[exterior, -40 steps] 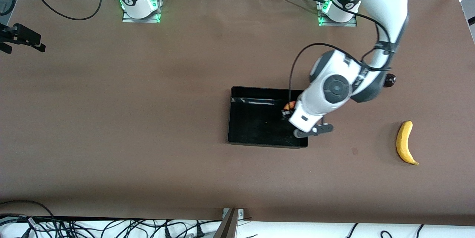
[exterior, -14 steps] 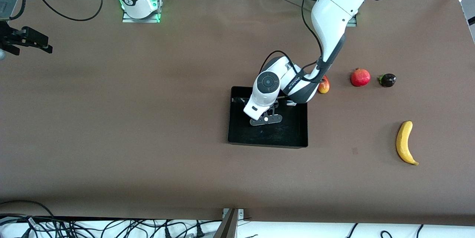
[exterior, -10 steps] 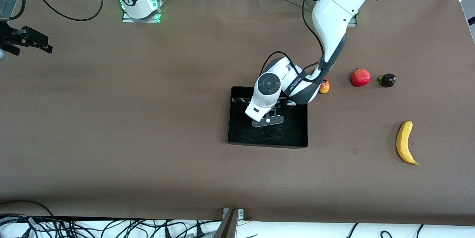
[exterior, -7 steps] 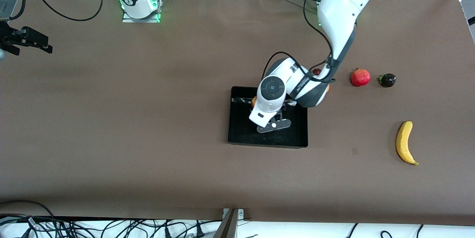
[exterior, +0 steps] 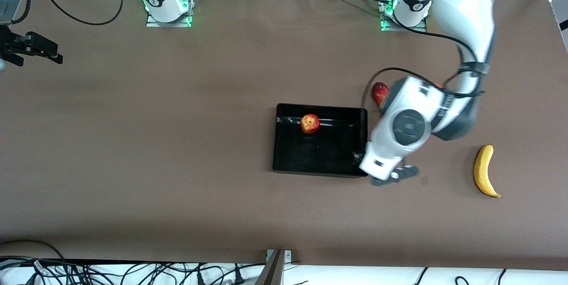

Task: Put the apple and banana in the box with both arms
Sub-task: 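Move the left gripper over the yellow banana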

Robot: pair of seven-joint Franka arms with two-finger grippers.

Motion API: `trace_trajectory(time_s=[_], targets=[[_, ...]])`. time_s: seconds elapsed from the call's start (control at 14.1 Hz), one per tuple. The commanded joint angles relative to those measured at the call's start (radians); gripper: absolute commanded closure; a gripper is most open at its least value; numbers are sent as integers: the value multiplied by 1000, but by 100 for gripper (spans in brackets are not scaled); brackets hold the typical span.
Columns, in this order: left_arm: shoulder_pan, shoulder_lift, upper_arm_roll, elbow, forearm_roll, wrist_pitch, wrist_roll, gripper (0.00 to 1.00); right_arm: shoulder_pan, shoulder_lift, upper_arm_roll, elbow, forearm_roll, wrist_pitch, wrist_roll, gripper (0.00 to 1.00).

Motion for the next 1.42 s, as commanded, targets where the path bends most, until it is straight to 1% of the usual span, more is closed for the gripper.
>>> trace_trajectory(time_s=[0.0,0.14,0.21,0.43,0.57,0.85,1.06,1.28,1.35], targets=[[139,-14,-12,-17,6,-13,239,0,-1,1,3,10,6,-5,9,0],[223,-14,-12,-17,9,-3,391,0,-1,0,3,10,6,-6,9,0],[257,-14,-12,-17,18,-2,432,0,-1,1,3,10,6,-6,9,0],[314,-9,1,-18,39,53,548,0,-1,1,3,10,6,-5,9,0],[367,-8,0,-18,59,59,631,0,-1,1,3,10,6,-5,9,0],[437,26,1,-43,67,185,841,0,-1,1,3,10,6,-3,9,0],[496,55,0,-84,67,280,947,0,-1,1,3,10,6,-3,9,0],[530,92,1,-86,67,305,1002,0,-1,1,3,10,6,-9,9,0],[535,104,1,-108,67,347,1006,0,-1,1,3,10,7,-11,9,0]])
